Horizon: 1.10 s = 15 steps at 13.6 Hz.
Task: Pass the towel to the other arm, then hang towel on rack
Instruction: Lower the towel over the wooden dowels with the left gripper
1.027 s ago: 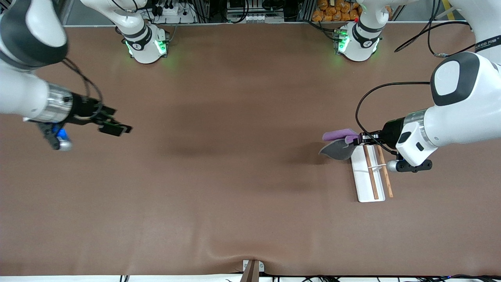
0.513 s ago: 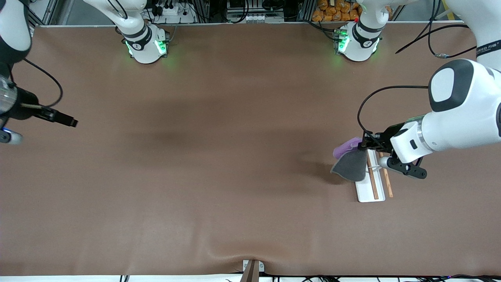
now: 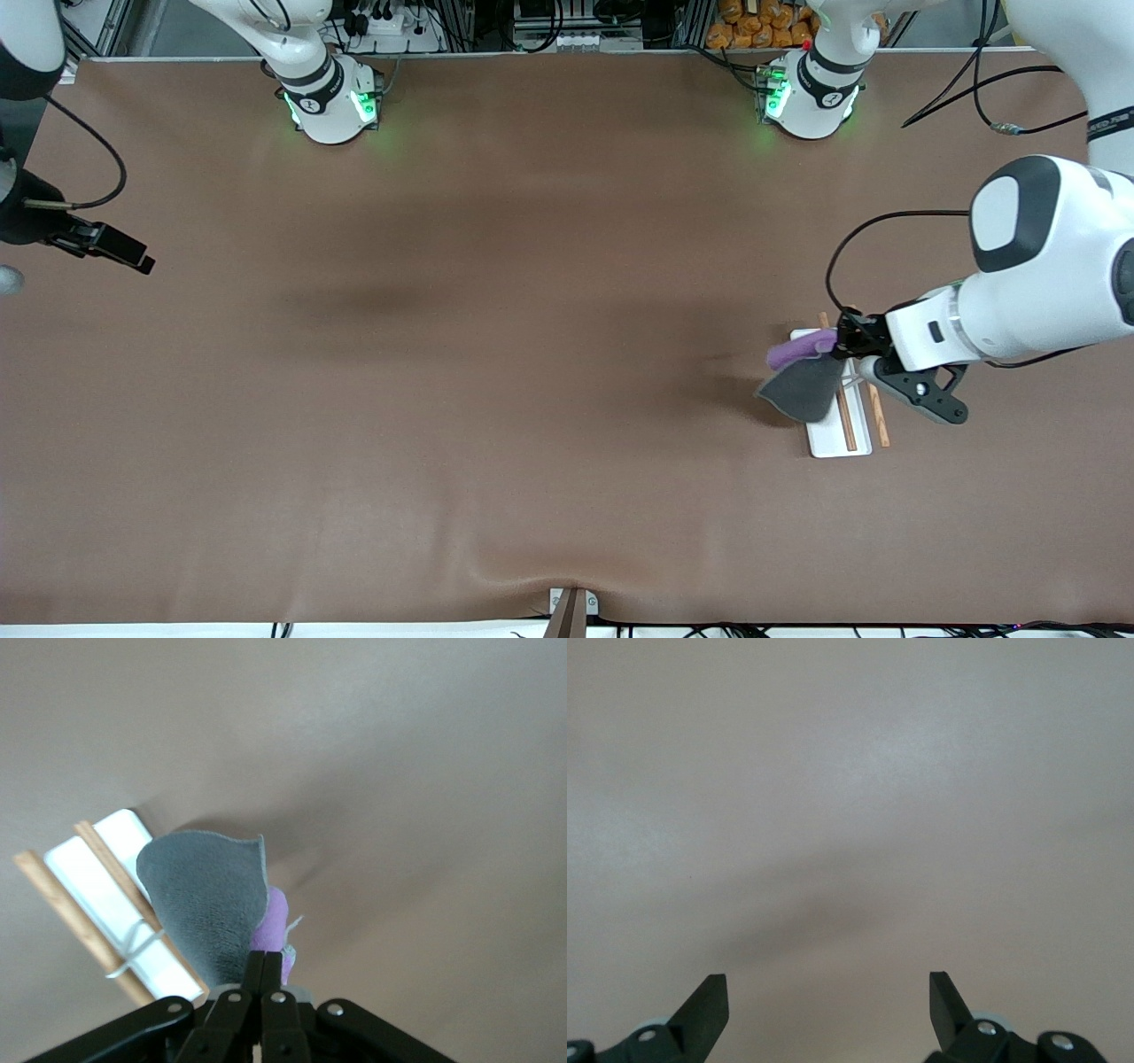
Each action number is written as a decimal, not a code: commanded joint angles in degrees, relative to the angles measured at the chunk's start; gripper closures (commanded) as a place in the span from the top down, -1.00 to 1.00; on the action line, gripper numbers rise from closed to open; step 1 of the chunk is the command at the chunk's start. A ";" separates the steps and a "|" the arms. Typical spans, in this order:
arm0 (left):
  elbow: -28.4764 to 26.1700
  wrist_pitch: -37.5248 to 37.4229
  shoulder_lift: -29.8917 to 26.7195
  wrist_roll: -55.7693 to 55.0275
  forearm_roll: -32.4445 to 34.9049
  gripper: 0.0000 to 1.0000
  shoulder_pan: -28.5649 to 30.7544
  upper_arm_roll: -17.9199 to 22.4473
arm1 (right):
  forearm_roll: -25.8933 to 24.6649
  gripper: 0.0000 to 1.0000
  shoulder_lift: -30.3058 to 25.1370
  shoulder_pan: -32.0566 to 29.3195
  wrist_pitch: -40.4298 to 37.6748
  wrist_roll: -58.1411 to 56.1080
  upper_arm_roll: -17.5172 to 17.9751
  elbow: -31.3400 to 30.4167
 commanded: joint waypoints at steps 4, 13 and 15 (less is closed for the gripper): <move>-0.49 -0.82 -0.18 9.05 1.20 -1.00 5.21 -0.37 | -1.10 1.00 -1.29 1.52 -0.75 -0.33 1.31 2.49; -2.86 -6.53 -0.80 12.74 1.20 -1.00 8.82 -0.37 | -1.10 1.00 3.73 8.29 -1.98 0.64 1.31 8.47; -2.69 -6.97 -0.80 15.02 1.20 -1.00 10.92 -0.46 | -1.10 1.00 3.64 8.47 -1.98 0.46 1.31 8.91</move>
